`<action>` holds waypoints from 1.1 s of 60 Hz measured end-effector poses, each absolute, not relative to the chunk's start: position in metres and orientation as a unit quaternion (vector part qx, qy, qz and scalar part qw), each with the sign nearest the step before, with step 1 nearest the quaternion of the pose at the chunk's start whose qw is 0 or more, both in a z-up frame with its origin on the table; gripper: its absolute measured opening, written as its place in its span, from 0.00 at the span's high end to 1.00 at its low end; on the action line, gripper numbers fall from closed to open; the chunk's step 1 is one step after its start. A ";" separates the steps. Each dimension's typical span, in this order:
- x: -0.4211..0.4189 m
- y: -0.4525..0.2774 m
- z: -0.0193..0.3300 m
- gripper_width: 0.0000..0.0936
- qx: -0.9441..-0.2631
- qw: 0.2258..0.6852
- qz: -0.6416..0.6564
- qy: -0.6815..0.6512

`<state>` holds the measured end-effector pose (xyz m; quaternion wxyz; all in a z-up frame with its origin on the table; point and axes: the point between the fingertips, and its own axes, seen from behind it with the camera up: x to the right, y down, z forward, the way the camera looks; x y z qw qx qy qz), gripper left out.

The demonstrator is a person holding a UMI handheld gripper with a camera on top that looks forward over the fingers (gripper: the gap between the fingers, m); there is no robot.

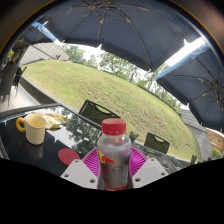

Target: Pour water

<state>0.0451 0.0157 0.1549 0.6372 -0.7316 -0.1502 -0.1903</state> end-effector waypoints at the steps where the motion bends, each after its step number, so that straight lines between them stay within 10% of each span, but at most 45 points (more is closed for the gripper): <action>1: 0.038 0.020 0.166 0.65 -0.721 0.637 -0.212 -0.171; 12: -0.082 0.075 0.218 0.64 -0.546 0.590 -0.438 -0.402; 31: -0.174 0.127 0.141 0.65 -0.193 0.319 -0.660 -0.652; 40: -0.164 0.133 0.123 0.65 -0.188 0.289 -0.660 -0.667; 49: -0.157 0.131 0.184 0.64 -0.256 0.387 -0.639 -0.614; 59: -0.106 0.134 0.273 0.64 -0.522 0.610 -0.437 -0.406; 66: -0.068 0.135 0.266 0.63 -0.663 0.696 -0.187 -0.203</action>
